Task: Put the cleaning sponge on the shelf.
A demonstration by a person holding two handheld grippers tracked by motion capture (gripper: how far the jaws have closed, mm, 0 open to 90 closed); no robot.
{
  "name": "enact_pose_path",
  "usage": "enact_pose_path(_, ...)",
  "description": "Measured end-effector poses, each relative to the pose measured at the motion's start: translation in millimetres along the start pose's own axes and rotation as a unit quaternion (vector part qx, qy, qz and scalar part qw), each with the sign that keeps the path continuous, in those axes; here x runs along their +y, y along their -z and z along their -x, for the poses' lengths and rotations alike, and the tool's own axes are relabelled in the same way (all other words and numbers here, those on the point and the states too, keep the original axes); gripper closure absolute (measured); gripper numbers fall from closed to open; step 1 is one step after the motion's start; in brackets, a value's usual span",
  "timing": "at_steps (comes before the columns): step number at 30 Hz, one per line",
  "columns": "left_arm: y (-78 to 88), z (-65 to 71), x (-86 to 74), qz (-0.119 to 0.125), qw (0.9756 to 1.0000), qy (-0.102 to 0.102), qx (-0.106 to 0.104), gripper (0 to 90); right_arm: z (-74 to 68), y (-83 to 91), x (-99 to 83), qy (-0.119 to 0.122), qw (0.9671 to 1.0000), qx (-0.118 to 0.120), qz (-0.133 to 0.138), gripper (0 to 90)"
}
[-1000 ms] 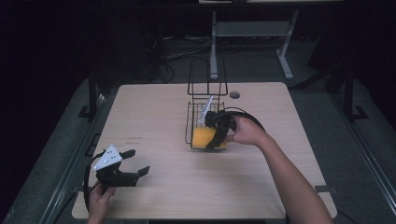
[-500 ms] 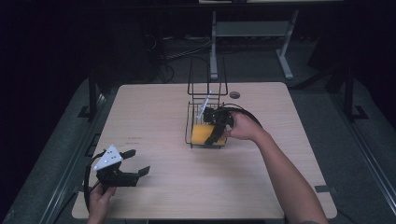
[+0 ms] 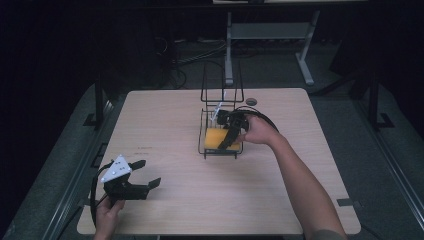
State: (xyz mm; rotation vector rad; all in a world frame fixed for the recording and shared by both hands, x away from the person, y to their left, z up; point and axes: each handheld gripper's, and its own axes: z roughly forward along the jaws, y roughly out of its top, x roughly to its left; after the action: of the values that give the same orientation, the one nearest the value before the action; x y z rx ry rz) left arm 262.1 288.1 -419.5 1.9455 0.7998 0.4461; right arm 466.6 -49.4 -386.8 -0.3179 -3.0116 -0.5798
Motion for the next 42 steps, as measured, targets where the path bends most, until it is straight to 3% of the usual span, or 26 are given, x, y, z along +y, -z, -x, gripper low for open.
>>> enact_pose_path(4,-0.6,-0.3,0.5,-0.001,1.0000,-0.002,-0.001,14.6,7.3,0.1,-2.0,-0.010,0.9999,0.004,0.008,21.4)
enact_pose_path(8,-1.5,-0.5,0.2,-0.002,1.0000,-0.003,-0.001,14.6,12.7,5.3,3.7,-0.009,1.0000,-0.002,-0.001,21.4)
enact_pose_path(10,-1.4,-0.6,0.2,-0.002,1.0000,-0.002,-0.001,14.6,15.4,6.1,4.8,-0.018,0.9997,-0.001,0.019,21.4)
enact_pose_path(13,-1.8,-0.6,0.2,-0.003,1.0000,-0.003,-0.002,14.6,19.3,5.2,7.0,-0.012,0.9999,-0.007,-0.005,21.4)
enact_pose_path(21,-2.7,-0.2,0.3,-0.003,1.0000,-0.005,-0.002,14.6,25.6,7.0,8.2,-0.016,0.9998,-0.008,-0.001,21.4)
enact_pose_path(33,-3.2,0.7,0.2,-0.005,1.0000,-0.006,-0.003,14.6,27.5,-6.8,8.5,-0.021,0.9997,-0.006,-0.009,21.2)
enact_pose_path(42,-2.1,-0.2,-0.1,-0.002,1.0000,-0.006,-0.003,14.6,27.8,-19.9,7.3,-0.010,0.9999,-0.005,-0.013,20.9)
